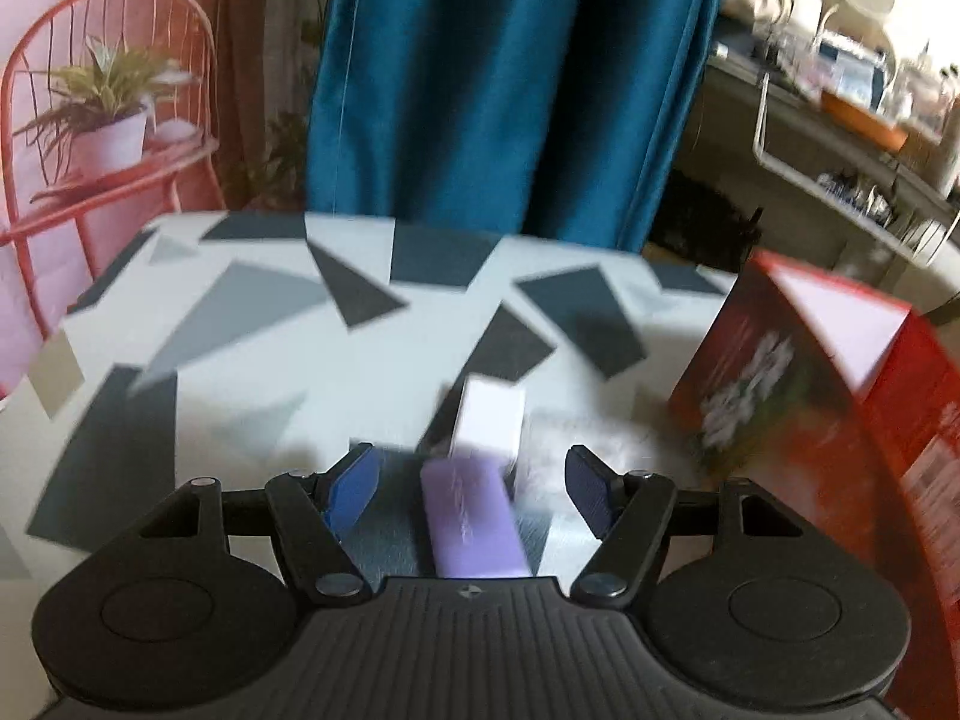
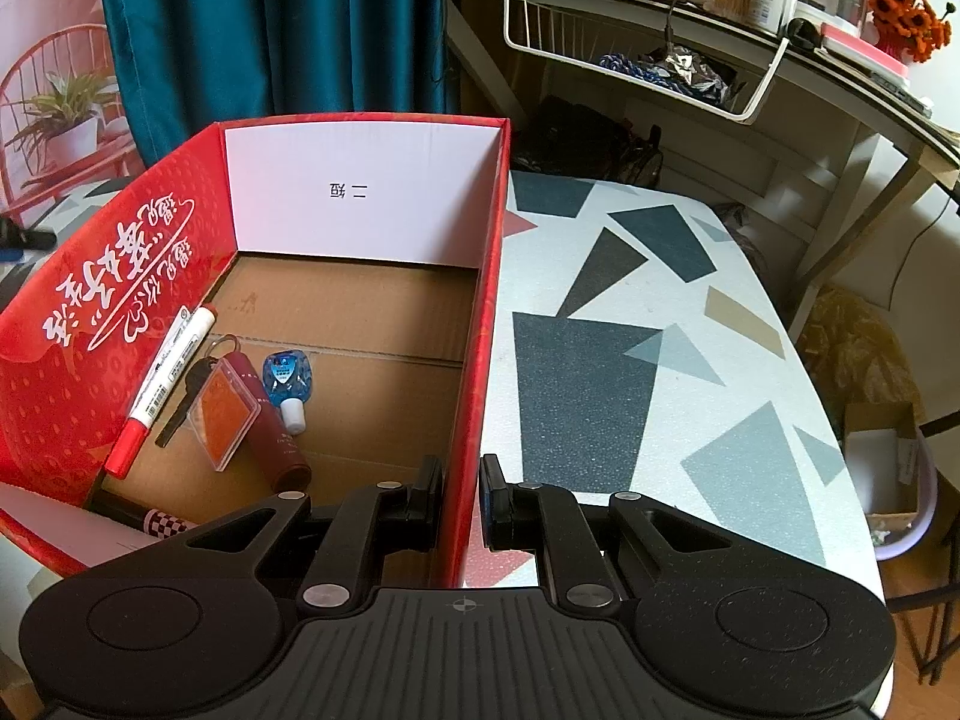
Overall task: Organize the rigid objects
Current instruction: 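Move the left tool down to the purple HOJESNO bottle, then close the left tool's fingers on the purple bottle and lift it, then carry the purple bottle over the red box and release it inside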
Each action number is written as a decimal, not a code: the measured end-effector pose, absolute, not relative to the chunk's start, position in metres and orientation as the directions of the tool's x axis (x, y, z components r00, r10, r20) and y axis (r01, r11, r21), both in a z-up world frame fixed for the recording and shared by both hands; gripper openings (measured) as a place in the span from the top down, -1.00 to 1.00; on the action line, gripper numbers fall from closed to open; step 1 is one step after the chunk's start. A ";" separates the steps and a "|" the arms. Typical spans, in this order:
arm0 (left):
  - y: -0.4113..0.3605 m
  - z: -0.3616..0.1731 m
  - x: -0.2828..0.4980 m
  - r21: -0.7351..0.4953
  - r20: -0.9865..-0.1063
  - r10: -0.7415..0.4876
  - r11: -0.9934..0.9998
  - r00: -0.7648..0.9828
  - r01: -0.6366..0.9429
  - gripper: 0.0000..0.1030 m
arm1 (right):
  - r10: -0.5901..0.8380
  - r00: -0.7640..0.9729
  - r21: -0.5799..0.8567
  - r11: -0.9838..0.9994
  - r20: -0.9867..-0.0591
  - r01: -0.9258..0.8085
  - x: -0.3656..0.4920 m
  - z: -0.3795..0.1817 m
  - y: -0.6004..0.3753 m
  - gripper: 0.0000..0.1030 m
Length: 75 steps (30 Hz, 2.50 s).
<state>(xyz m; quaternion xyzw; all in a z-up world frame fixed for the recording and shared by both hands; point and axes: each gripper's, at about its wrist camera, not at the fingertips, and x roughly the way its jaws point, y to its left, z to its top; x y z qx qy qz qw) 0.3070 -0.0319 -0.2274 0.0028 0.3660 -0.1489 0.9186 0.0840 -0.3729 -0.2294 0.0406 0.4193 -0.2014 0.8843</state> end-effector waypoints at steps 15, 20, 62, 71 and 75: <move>-0.055 -0.275 0.300 0.021 -0.669 -0.127 0.982 0.733 0.189 -0.15 | -0.321 0.565 -0.100 0.916 -0.760 0.388 0.085 -0.229 -0.373 0.76; -0.057 -0.275 0.298 0.037 -0.663 -0.116 0.982 0.740 0.187 -0.13 | -0.317 0.564 -0.097 0.918 -0.762 0.386 0.086 -0.229 -0.373 0.76; -0.063 -0.280 0.231 0.021 -0.656 -0.313 0.902 0.687 0.431 0.18 | -0.319 0.566 -0.095 0.916 -0.760 0.389 0.087 -0.230 -0.374 0.74; -0.051 -0.264 0.238 -0.060 -0.651 -0.345 0.911 0.676 0.407 0.18 | -0.320 0.566 -0.097 0.917 -0.760 0.388 0.087 -0.230 -0.374 0.74; -0.053 -0.261 0.238 -0.089 -0.658 -0.368 0.905 0.657 0.417 0.18 | -0.319 0.566 -0.095 0.916 -0.760 0.389 0.087 -0.230 -0.374 0.74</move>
